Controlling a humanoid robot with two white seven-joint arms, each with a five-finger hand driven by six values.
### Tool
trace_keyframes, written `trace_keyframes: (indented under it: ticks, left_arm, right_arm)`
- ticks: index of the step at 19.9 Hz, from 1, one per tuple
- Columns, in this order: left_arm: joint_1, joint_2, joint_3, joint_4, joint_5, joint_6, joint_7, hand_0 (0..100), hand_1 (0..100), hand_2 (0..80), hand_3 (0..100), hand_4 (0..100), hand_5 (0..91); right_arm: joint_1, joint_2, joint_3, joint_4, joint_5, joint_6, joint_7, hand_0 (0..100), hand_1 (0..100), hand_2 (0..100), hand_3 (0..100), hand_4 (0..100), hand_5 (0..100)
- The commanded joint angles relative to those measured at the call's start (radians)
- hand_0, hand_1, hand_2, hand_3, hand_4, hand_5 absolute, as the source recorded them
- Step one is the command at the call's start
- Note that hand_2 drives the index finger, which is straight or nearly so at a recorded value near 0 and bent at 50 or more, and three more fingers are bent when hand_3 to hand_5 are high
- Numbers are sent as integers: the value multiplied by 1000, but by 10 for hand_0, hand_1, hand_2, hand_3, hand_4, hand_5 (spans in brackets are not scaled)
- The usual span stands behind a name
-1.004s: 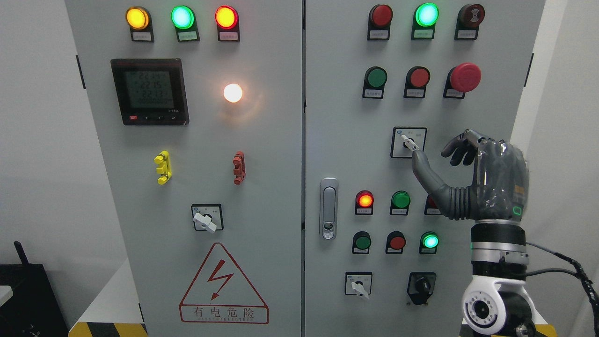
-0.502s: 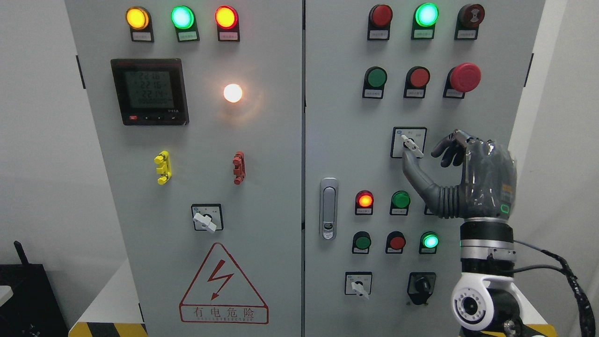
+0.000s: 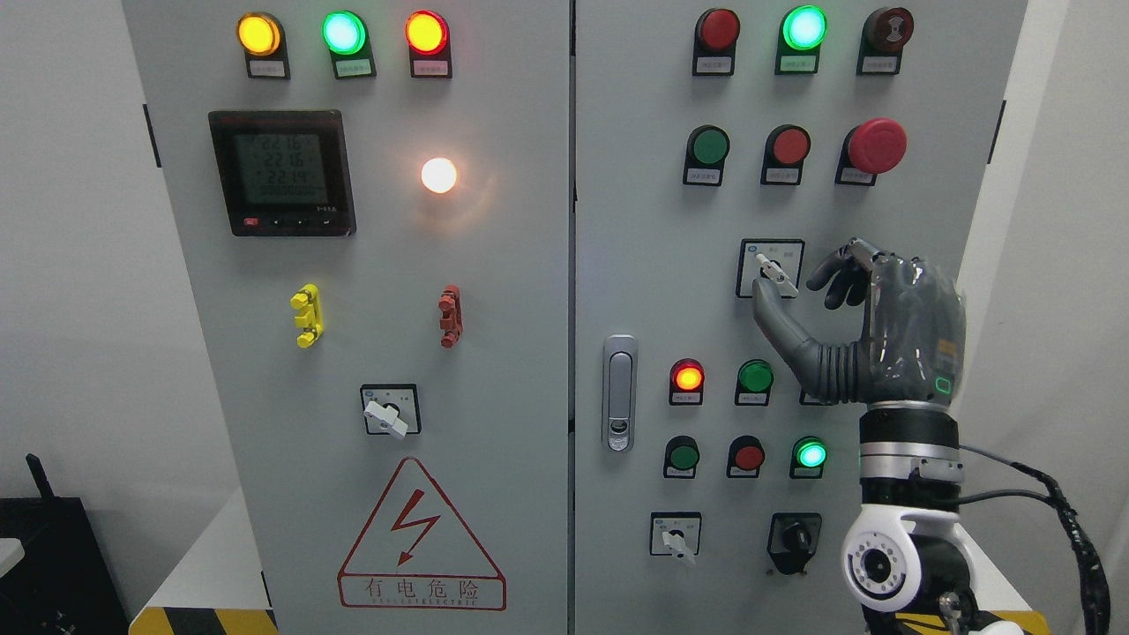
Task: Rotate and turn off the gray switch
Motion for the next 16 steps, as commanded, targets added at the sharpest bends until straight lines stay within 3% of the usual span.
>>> trace_keyframes:
  ticks: [1, 5, 10, 16]
  left_arm:
    - [0, 0, 32, 23, -8, 1, 1, 120, 389, 0, 0, 0, 0]
    - [0, 0, 32, 23, -8, 1, -1, 120, 389, 0, 0, 0, 0]
    - [0, 0, 32, 23, -8, 1, -1, 120, 389, 0, 0, 0, 0]
    - [0, 0, 32, 23, -8, -1, 1, 120, 389, 0, 0, 0, 0]
  right_arm:
    - [-13, -19, 4, 22, 1, 2, 11, 118, 403, 638, 827, 837, 1000]
    - [-16, -19, 4, 23, -1, 2, 9, 140, 398, 641, 826, 833, 1000]
    - [-16, -19, 4, 23, -1, 2, 9, 261, 390, 658, 822, 830, 1000]
    - [-16, -17, 4, 22, -1, 2, 9, 299, 394, 673, 827, 830, 1000]
